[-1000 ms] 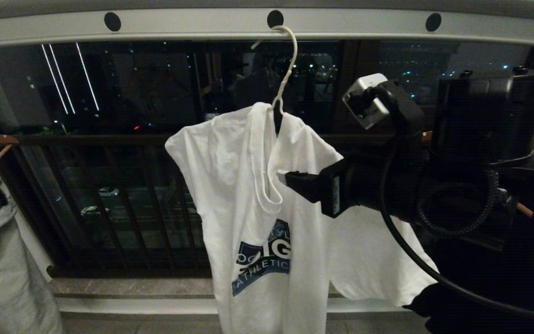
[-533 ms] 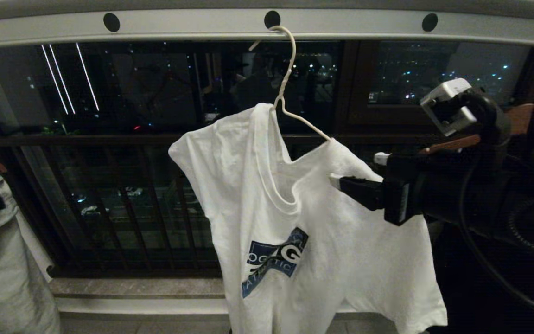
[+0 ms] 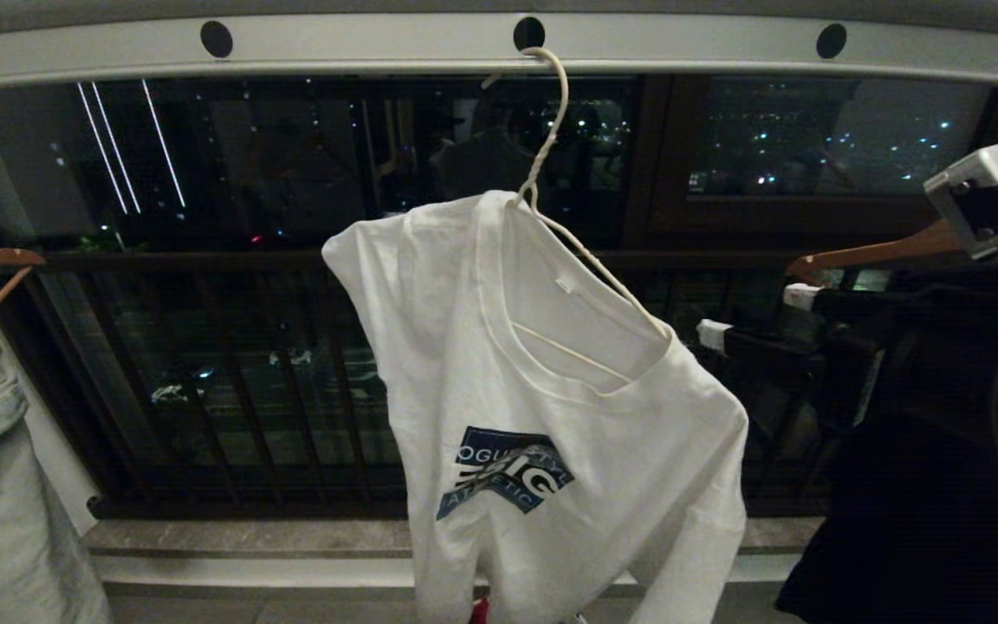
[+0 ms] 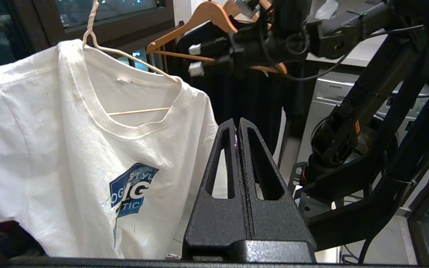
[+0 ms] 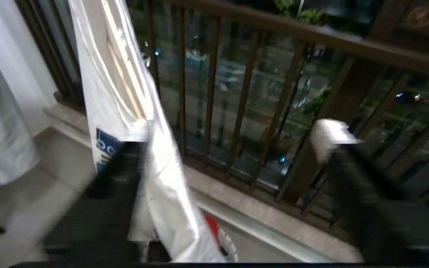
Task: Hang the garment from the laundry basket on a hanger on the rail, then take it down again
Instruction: Hang the clothes rack on the clothesline, then take the clothes off the clothes rack
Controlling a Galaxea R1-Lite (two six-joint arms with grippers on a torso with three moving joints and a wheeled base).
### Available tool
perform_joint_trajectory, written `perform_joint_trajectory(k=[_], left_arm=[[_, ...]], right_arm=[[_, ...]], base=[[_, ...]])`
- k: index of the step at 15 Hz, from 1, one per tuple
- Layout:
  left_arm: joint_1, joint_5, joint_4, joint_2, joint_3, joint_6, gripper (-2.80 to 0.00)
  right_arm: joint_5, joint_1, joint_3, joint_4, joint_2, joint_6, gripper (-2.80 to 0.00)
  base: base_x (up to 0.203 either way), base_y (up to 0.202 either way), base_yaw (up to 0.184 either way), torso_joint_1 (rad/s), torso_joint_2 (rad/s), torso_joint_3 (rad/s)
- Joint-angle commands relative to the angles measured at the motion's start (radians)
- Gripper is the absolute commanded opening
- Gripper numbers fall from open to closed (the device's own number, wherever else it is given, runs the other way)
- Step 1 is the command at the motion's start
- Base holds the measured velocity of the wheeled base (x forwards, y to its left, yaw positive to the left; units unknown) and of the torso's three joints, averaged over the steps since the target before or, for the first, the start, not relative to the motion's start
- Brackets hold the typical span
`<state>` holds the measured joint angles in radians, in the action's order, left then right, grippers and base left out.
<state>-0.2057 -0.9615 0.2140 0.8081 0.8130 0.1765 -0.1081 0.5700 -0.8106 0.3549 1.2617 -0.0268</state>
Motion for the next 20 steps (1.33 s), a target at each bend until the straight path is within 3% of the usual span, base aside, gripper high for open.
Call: perform_joint_trajectory(k=[1,7,13,14,15,20], left_arm=[[0.0,-0.005,0.0,0.002,0.001,0.001,-2.8],[0.0,-0.005,-0.099,0.023,0.048,0.001,-2.8],[0.0,-0.003,-0.099,0.06,0.046,0.001,-2.8],[0.0,-0.003,-0.099,0.063,0.046,0.003,-2.8],[0.0,-0.002,-0.099,0.063,0.046,0.003,-2.8],[0.0,0.0,-0.099,0.074,0.046,0.003,-2.8]], right_arm=[[-0.002,-0.002,-0.001,0.001,-0.033,-0.001,-2.8],[0.004,0.001,-0.077,-0.001,-0.014,-0.032,-2.8],[0.037,0.099,-0.254,-0.167,0.033,-0.043,-2.8],[0.036,0.121,-0.269,-0.172,0.053,-0.044,-1.65],[0.036,0.134,-0.282,-0.174,0.07,-0.045,0.0],[0.036,0.168,-0.388,-0.193,0.173,-0.047,0.0]], base=[[0.0,0.0,0.0,0.0,0.0,0.0],[0.0,0.0,0.0,0.0,0.0,0.0],[0.0,0.0,0.0,0.0,0.0,0.0],[0.0,0.0,0.0,0.0,0.0,0.0],[0.0,0.0,0.0,0.0,0.0,0.0],[0.0,0.0,0.0,0.0,0.0,0.0]])
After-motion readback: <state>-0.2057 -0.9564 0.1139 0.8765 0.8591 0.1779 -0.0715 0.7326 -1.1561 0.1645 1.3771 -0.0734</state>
